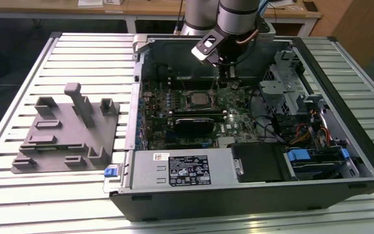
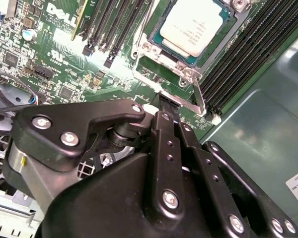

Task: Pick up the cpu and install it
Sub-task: 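Close the cpu cover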

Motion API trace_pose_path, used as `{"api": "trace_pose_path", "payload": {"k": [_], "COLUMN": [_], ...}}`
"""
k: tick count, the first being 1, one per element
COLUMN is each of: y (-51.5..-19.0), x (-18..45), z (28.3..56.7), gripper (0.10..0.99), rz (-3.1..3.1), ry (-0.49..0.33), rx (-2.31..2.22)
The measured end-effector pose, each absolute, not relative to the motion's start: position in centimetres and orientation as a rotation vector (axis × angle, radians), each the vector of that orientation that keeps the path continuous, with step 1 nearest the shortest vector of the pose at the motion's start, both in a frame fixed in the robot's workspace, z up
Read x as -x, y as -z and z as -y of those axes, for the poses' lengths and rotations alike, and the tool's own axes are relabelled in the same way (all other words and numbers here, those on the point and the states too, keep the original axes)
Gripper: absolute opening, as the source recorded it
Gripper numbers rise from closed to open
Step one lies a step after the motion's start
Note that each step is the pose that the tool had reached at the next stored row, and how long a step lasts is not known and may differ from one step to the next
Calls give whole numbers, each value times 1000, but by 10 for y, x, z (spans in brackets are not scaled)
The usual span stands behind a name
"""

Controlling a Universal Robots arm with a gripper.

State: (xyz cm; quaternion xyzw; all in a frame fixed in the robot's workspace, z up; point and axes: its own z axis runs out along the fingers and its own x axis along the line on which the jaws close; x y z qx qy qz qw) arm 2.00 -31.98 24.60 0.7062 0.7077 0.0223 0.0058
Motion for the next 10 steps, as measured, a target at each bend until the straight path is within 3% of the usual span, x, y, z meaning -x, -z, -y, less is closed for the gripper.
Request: {"api": "trace_pose_path", "payload": {"k": [10], "y": [-246], "x": [-17], "z": [320], "gripper": [106], "rz": [-2215], "ry": [-70], "rx": [-2210]}}
